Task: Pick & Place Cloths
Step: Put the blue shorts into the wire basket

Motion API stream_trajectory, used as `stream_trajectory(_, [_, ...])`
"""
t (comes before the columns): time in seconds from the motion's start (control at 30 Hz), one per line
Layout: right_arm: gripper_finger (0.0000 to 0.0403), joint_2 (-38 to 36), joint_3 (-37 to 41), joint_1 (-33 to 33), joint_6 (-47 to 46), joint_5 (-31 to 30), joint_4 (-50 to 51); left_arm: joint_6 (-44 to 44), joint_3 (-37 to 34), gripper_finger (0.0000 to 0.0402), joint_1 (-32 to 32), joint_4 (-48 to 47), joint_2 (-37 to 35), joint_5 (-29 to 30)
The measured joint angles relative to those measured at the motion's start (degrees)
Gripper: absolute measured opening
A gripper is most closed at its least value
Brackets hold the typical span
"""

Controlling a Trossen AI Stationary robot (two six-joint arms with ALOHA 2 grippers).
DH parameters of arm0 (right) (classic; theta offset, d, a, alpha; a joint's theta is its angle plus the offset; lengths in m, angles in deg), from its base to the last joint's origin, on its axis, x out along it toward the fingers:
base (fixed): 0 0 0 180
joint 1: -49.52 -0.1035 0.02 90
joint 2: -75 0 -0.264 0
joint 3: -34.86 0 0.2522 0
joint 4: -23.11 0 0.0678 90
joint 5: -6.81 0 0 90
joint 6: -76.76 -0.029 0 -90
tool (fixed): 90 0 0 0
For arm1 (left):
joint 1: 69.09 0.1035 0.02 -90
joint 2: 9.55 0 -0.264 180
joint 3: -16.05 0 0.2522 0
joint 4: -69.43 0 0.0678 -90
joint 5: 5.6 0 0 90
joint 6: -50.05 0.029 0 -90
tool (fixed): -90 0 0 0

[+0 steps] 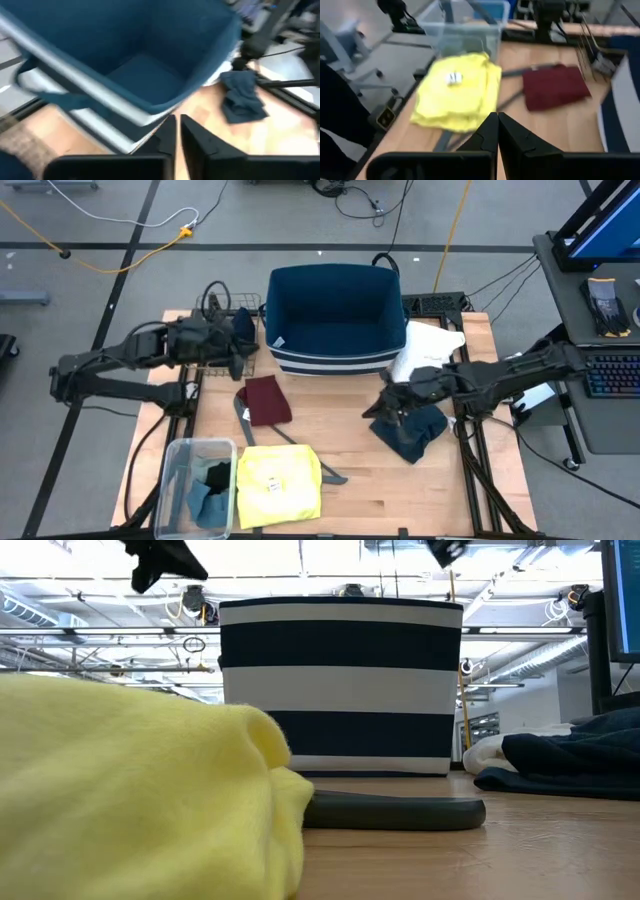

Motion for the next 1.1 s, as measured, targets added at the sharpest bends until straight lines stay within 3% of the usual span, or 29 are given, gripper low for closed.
stream_trajectory(0.2, [0.0, -5.9, 0.0, -6.3, -7.8, -8.6, 16.4, 0.4, 0.0, 0.0009, -7.3, 5.7, 0.0, 1.1])
stream_trajectory(0.5, [0.0, -7.2, 0.0, -11.1, -28.4, -9.9, 36.1, 2.5, -1.6, 0.0005, -13.3, 14.9, 0.3, 0.6])
stream_trajectory(0.67, [0.0, -4.3, 0.0, -12.0, -29.3, -9.7, 42.2, 3.1, -1.9, 0.0008, -14.8, 16.3, 0.3, 0.6])
stream_trajectory(0.9, [0.0005, -0.9, 0.0, -10.6, -27.5, -4.6, 44.8, 1.9, -1.9, 0.0003, -15.5, 17.2, 0.3, 0.6])
stream_trajectory(1.1, [0.006, -1.0, 0.0, -8.7, -25.2, -3.7, 45.5, 2.3, -1.9, 0.0015, -15.5, 17.2, 0.3, 0.7])
